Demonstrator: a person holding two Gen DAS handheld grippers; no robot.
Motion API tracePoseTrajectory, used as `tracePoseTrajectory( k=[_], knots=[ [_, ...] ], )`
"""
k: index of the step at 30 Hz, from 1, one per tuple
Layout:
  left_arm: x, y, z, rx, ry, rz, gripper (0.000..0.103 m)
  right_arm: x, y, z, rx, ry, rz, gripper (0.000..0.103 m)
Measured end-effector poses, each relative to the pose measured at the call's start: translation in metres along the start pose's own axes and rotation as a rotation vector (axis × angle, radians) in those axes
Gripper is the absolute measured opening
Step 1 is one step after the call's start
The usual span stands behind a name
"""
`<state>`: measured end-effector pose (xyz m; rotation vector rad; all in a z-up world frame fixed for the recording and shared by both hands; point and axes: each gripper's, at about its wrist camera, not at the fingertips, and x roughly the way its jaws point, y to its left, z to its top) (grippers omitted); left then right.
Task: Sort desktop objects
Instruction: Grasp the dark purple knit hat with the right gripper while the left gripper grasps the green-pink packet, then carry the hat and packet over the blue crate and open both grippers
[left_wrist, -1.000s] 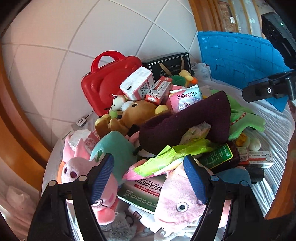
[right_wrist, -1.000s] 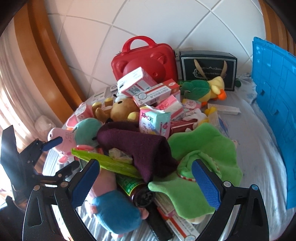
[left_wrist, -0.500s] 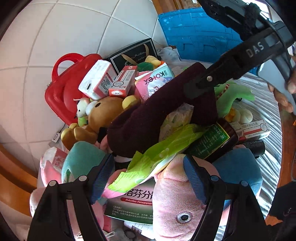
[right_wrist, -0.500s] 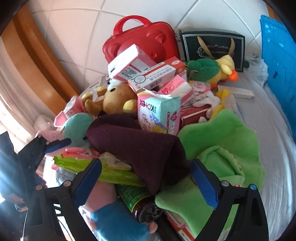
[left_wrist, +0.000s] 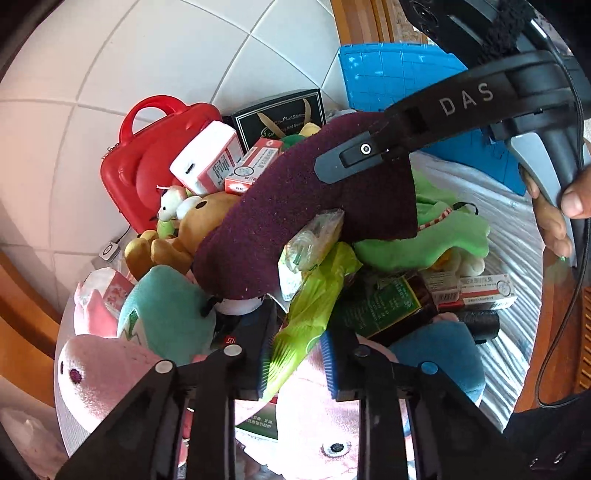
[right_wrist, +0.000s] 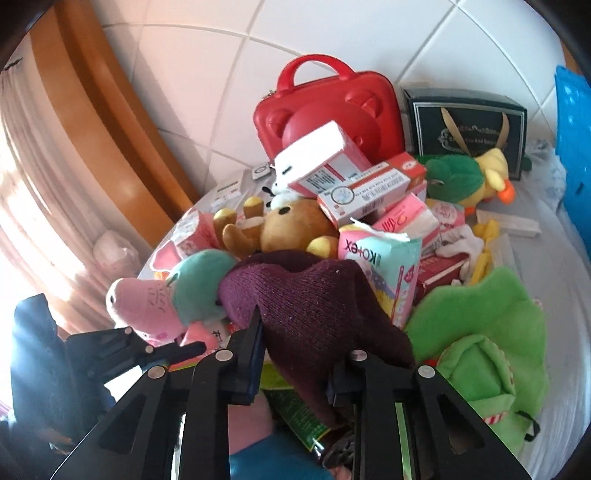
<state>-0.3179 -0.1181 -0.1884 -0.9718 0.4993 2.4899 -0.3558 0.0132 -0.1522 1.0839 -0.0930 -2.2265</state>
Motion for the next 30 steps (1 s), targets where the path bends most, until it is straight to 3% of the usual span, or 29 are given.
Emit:
tracePoseTrajectory(
  k=[8,16,30],
  knots=[
    [-0.013,0.005,0.017,-0.052,-0.053,0.012,0.014,-0.033,0.015,0.02,-0.064,-0.075,-0.043,0.023],
    [-0.035,0.008,0.039,-0.048,-0.11,0.048,0.013,-0.069,0.015,0.034,-0.047,-0.159,-0.068,0.023],
    [-0.052,0.004,0.06,-0.019,-0.12,0.058,0.012,-0.123,0.008,0.04,0.001,-0.28,-0.095,0.023]
  ],
)
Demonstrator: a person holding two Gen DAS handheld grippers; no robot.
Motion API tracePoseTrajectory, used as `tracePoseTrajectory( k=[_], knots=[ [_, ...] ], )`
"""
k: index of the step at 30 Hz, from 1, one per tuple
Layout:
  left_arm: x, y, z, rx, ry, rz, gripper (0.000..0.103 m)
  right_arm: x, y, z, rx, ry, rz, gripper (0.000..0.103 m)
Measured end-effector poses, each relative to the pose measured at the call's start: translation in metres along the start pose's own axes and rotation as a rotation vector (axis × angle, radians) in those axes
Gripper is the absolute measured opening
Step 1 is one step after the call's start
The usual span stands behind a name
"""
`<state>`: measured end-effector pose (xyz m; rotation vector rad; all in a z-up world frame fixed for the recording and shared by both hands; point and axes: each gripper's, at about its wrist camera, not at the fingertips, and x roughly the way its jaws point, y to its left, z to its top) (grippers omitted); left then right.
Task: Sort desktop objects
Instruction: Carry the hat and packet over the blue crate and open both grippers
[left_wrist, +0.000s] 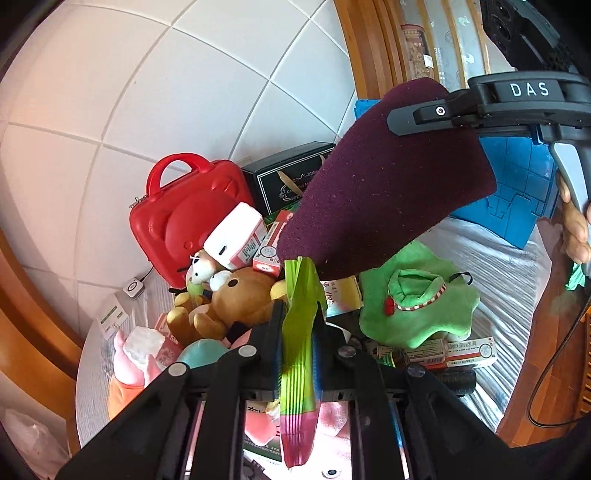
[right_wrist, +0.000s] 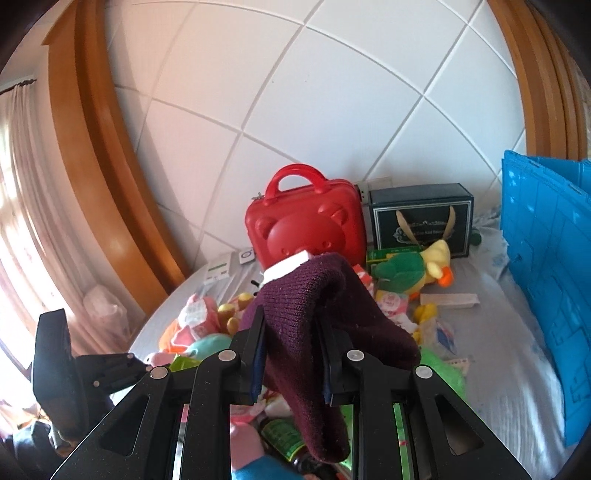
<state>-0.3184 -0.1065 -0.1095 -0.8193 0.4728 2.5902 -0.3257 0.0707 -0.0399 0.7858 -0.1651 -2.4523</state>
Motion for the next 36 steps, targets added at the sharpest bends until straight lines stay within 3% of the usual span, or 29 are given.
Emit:
tracePoseTrajectory(
  k=[8,16,25,30,36],
  knots=[
    [-0.01,-0.013,0.039,0.018,-0.068,-0.033,0.012,-0.034,-0.01,0.015,-0.013,-0.066,-0.054,0.023],
    [-0.02,-0.066,0.131,0.105,-0.233,-0.114,0.012,-0.111,-0.041,0.06,-0.022,-0.213,-0.165,0.023],
    [-0.002,-0.19,0.271,0.171,-0.402,-0.261,0.012,-0.244,-0.12,0.119,-0.037,-0.424,-0.374,0.023],
    [0.02,-0.274,0.337,0.173,-0.449,-0.355,0.012,-0.297,-0.195,0.138,-0.016,-0.455,-0.479,0.023],
    [0.057,-0.355,0.39,0.167,-0.424,-0.431,0.012,-0.333,-0.292,0.148,0.061,-0.437,-0.546,0.023]
  ],
)
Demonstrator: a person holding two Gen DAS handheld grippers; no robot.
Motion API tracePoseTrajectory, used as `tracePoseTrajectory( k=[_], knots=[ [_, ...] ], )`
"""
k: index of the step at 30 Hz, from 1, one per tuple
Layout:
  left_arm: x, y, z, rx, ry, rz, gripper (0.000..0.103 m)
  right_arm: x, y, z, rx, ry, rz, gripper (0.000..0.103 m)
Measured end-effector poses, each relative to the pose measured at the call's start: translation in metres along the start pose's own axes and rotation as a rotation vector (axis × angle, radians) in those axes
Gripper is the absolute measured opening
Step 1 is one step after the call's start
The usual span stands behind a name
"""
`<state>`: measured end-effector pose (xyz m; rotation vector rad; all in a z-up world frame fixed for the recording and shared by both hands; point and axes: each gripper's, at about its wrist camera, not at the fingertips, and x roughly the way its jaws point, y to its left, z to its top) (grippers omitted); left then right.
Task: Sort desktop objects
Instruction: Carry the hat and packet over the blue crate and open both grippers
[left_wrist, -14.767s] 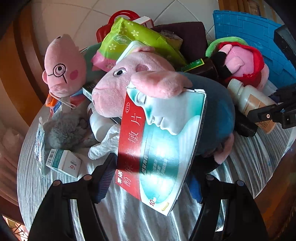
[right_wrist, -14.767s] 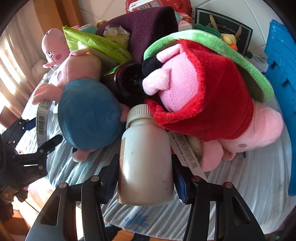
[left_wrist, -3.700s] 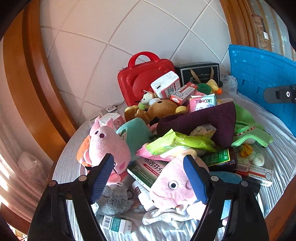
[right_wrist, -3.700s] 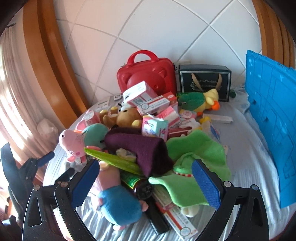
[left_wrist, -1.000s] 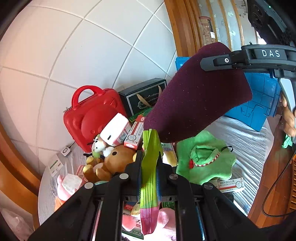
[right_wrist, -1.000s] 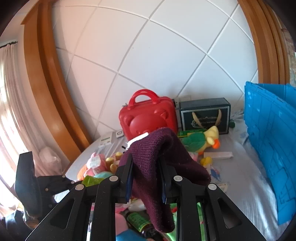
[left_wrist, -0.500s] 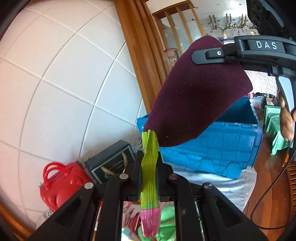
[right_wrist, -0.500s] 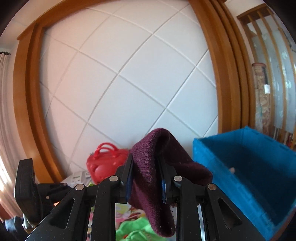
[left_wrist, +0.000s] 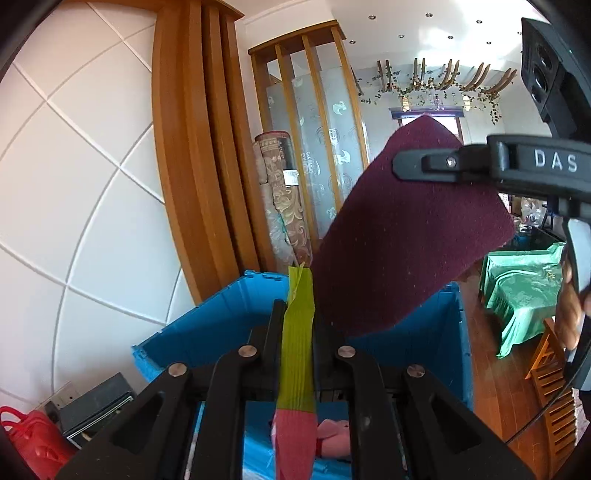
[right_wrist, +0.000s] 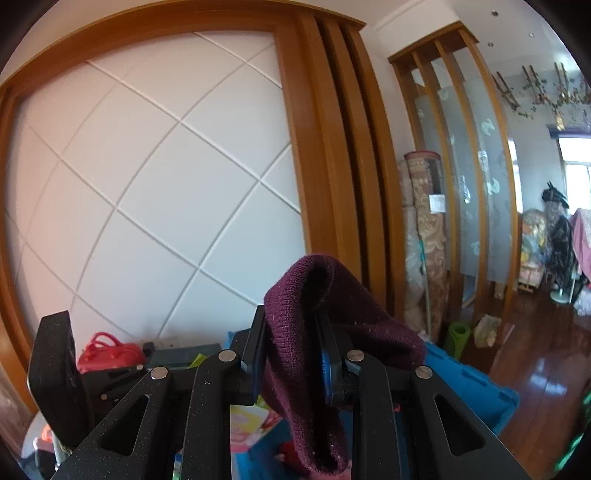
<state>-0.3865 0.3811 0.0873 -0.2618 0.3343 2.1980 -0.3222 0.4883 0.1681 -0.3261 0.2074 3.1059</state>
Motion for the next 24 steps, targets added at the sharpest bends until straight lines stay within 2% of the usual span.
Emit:
tracePoseTrajectory(
  k=[5,8,10,12,13,14,16,19,24],
  knots=[
    [0.042,-0.014,0.0,-0.052,0.042,-0.029,0.012,0.024,-0.062,-0.008,0.035,0.048,-0.066,0.024],
    [0.054,-0.018,-0.004,-0.063,0.069,-0.026,0.021,0.031,-0.084,-0.013,0.055,0.06,-0.09,0.031],
    [0.055,-0.021,-0.006,-0.044,0.082,-0.013,0.032,0.032,-0.097,-0.014,0.07,0.066,-0.086,0.037],
    [0.055,-0.025,-0.008,-0.04,0.076,0.017,0.044,0.029,-0.104,-0.016,0.081,0.057,-0.08,0.06],
    [0.052,-0.025,-0.009,-0.044,0.069,0.031,0.053,0.027,-0.107,-0.017,0.086,0.051,-0.081,0.065],
    [0.05,-0.026,-0.01,-0.047,0.062,0.046,0.058,0.025,-0.107,-0.02,0.088,0.047,-0.076,0.069],
    [0.043,-0.027,-0.011,-0.05,0.049,0.094,0.072,0.021,-0.105,-0.024,0.087,0.044,-0.059,0.069],
    [0.031,-0.027,-0.015,-0.052,0.04,0.129,0.073,0.013,-0.099,-0.031,0.089,0.038,-0.023,0.07],
    [0.009,-0.016,-0.033,-0.057,0.046,0.218,0.073,0.0,-0.085,-0.042,0.088,0.028,0.034,0.079]
  ],
)
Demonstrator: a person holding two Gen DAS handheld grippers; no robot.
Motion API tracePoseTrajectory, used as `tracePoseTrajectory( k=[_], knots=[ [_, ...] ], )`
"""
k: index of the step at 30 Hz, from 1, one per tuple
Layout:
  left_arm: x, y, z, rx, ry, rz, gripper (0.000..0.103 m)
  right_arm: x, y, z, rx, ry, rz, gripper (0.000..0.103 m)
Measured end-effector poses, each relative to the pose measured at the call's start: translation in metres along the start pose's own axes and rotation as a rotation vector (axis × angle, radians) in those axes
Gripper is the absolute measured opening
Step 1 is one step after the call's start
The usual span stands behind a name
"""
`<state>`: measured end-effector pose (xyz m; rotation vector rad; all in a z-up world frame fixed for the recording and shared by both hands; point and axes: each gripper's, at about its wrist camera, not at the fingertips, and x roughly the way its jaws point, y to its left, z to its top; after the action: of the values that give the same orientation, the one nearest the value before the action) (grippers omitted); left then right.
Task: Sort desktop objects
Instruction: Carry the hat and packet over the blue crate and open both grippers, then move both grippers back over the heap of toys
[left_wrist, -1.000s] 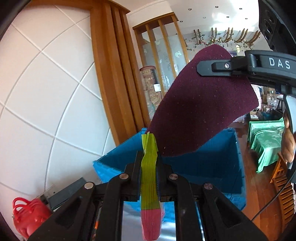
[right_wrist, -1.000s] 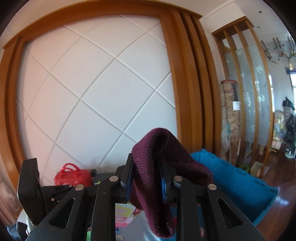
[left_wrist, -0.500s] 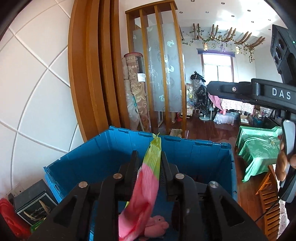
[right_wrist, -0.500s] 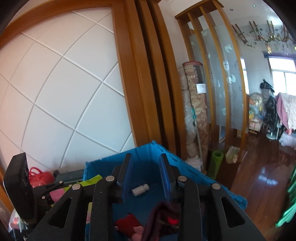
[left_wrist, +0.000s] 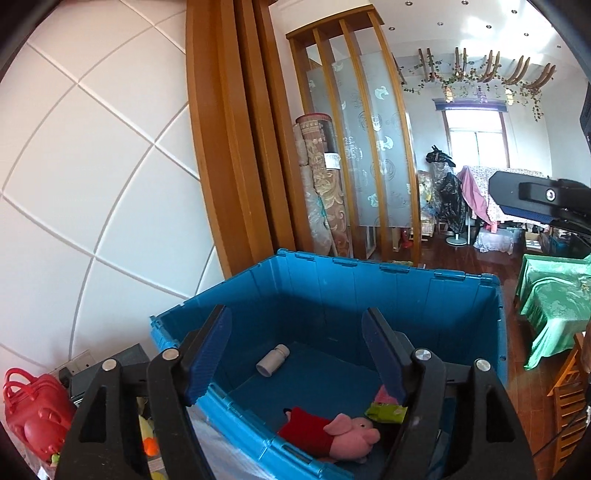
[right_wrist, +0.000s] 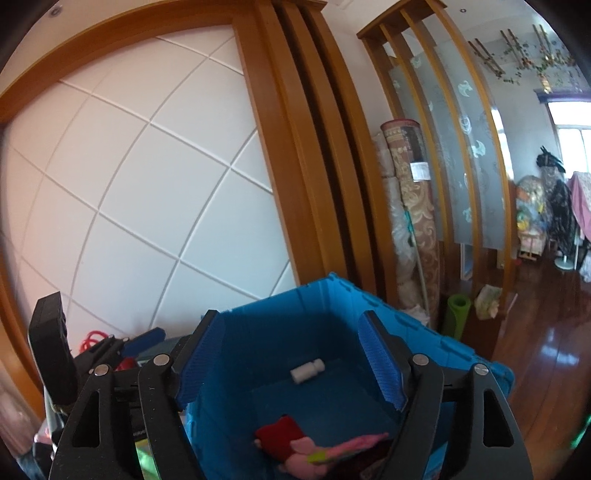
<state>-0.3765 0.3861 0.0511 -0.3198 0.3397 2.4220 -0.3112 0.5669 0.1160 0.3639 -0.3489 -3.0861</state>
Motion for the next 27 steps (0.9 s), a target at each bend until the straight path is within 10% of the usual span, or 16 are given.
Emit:
tracePoseTrajectory(
  k=[9,27],
  knots=[
    [-0.055,0.035,-0.057,-0.077,0.05,0.246,0.077,-0.024,0.058,-0.041,-0.081,0.013,0.109,0.098],
    [-0.2,0.127,-0.154,-0.123,0.098,0.689,0.079,-0.049,0.194,-0.114,-0.149,0.094,0.212,0.103]
  ],
)
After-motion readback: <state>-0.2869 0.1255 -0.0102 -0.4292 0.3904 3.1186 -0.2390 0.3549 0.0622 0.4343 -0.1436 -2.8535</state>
